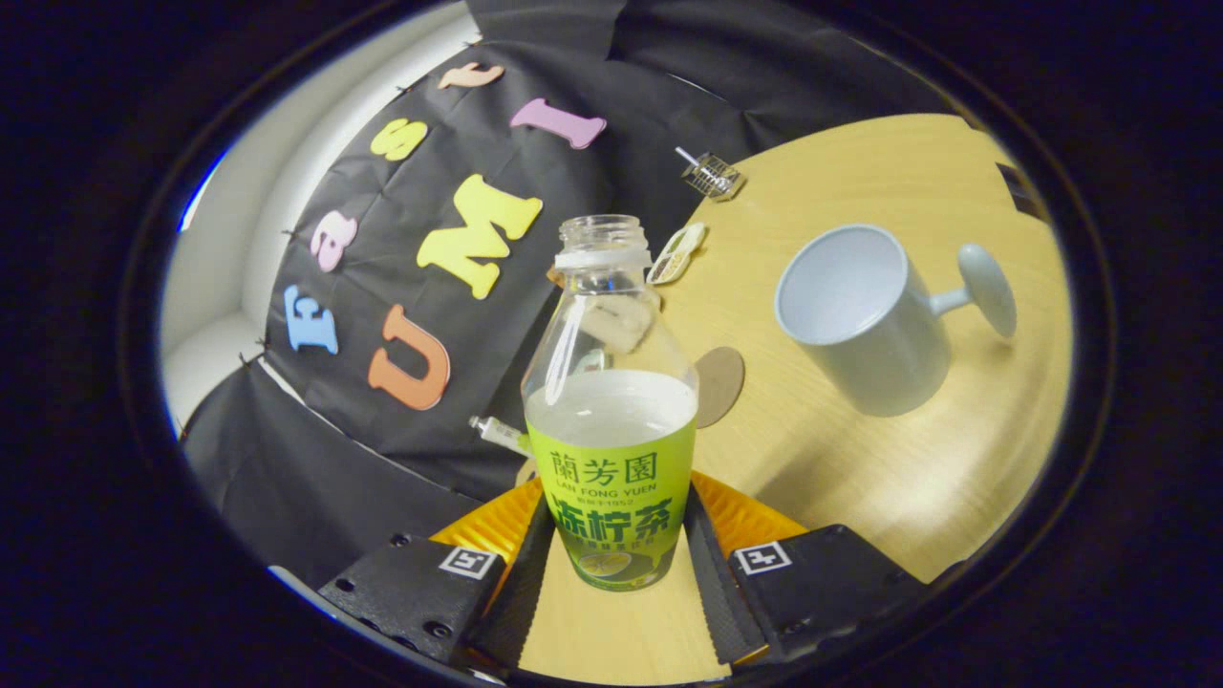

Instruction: Take the bottle from table, then pour the juice into the cup, finally place the bottle on the coaster

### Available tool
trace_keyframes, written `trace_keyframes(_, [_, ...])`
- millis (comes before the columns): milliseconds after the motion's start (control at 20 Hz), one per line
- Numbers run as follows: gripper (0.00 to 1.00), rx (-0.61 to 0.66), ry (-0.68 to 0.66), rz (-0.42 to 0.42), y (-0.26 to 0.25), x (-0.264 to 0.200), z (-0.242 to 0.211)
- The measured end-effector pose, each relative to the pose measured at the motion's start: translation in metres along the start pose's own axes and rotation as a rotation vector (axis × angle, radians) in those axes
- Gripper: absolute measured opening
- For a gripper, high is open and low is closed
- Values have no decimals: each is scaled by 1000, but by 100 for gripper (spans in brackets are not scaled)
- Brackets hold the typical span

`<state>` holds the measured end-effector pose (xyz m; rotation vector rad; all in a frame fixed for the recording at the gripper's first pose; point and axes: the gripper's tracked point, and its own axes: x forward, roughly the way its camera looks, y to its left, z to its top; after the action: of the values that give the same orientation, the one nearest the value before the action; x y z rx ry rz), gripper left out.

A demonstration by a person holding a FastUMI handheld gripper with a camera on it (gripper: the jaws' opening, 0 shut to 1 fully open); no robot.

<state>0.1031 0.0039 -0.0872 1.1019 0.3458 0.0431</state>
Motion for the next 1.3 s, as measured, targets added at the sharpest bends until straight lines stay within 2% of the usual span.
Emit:
trace_keyframes(400, [75,263,-36,119,20,6,8])
trace_keyframes(800, [75,495,-66,173,33,15,9])
trace_keyframes(1300, [75,675,-99,242,51,23,19])
